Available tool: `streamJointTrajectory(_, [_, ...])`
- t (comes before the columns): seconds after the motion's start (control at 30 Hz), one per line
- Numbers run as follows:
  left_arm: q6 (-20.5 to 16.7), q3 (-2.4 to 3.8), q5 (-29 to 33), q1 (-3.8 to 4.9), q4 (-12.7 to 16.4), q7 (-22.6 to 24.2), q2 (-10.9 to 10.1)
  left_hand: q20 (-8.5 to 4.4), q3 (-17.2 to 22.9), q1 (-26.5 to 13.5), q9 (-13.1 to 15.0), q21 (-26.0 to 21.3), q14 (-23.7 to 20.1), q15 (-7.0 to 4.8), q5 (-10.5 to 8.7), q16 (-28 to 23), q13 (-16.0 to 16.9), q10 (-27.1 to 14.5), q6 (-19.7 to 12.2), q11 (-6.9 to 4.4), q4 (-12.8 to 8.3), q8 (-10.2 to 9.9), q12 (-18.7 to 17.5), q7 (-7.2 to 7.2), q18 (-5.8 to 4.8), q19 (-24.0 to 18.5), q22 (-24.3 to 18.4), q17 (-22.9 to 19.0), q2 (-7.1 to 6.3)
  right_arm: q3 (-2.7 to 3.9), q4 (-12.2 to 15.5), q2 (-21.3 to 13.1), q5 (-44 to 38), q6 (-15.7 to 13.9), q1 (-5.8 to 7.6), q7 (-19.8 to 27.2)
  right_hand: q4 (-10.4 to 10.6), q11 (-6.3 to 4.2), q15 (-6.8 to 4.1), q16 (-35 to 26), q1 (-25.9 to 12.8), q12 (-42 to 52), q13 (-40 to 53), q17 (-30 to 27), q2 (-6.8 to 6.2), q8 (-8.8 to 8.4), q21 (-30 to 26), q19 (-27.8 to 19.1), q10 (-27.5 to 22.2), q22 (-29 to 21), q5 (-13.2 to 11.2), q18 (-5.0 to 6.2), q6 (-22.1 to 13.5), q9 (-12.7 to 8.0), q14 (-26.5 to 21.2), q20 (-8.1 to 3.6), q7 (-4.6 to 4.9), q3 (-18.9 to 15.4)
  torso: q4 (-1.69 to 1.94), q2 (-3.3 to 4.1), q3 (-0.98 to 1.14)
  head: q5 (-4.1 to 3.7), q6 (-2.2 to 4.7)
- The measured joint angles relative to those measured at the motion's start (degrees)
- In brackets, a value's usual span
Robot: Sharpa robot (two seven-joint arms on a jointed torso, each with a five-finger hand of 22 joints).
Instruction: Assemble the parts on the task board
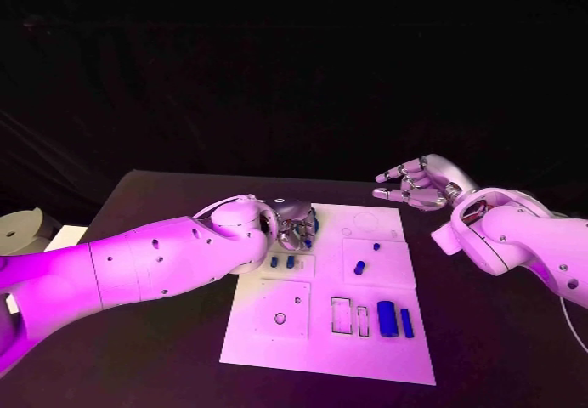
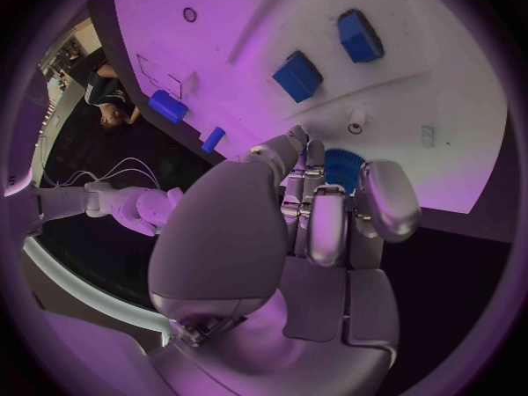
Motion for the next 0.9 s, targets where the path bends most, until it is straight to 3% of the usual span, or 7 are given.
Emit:
streamJointTrajectory(0.17, [-0.9,1.41,1.9,0.46,2.6,-0.2,-2.8,0.00,0.0,0.0,0.0,0.0,0.0,0.00,0.00,0.0,0.0,0.2,0.0,0.19,0.0,0.0,0.0,0.00,0.00,0.0,0.1,-0.1,0.00,0.00,-0.1,0.0,0.0,0.0,-0.06,0.0,0.0,0.00,0.00,0.0,0.0,0.0,0.0,0.0,0.00,0.00,0.0,0.0,0.0,0.0,0.0,0.00,0.0,0.0,0.0,0.00,0.00,0.0,0.05,-0.04,0.03,0.31,0.19])
streamJointTrajectory(0.3, [-1.4,1.77,3.5,0.77,3.9,-0.4,-4.5,0.00,0.0,0.0,0.0,0.0,0.0,0.00,0.00,0.0,0.0,0.2,0.0,0.20,0.0,0.0,-0.3,0.00,0.00,0.0,0.1,-0.1,0.00,0.00,-0.3,0.0,0.0,0.0,-0.11,0.0,0.0,0.00,0.00,0.0,0.0,0.0,0.0,0.0,0.00,0.00,0.0,0.0,0.0,0.0,0.0,0.00,0.0,0.0,0.0,0.00,0.00,0.0,0.07,-0.04,0.03,0.54,0.37])
streamJointTrajectory(0.57, [-1.3,1.91,7.0,0.92,4.8,-1.4,-7.0,0.00,0.0,-0.5,-0.1,0.0,0.0,0.00,0.00,0.0,0.0,0.5,0.2,0.11,0.0,-0.3,-0.6,0.19,0.00,0.0,0.0,-0.2,-0.09,0.00,-0.3,0.1,0.0,0.0,-0.32,0.0,0.0,0.00,0.00,0.0,0.0,0.0,0.0,0.0,0.00,0.00,0.0,0.0,0.0,0.0,0.0,0.00,0.0,0.0,0.0,0.00,0.00,0.0,0.07,-0.01,0.03,0.61,0.54])
streamJointTrajectory(0.9, [-0.5,1.49,9.3,0.60,3.7,-2.4,-7.5,0.00,-0.1,-1.8,-0.3,0.0,0.0,0.00,0.00,0.0,0.0,0.8,0.4,0.08,0.0,-0.6,-1.1,-0.01,0.01,0.0,0.0,-0.4,-0.62,-0.01,-0.5,0.1,0.0,0.0,-0.40,0.0,0.0,0.00,0.00,0.0,0.0,0.0,0.0,0.0,0.00,0.00,0.0,0.0,0.0,0.0,0.0,0.00,0.0,0.0,0.0,0.00,0.00,0.0,0.01,0.06,0.00,0.92,0.44])
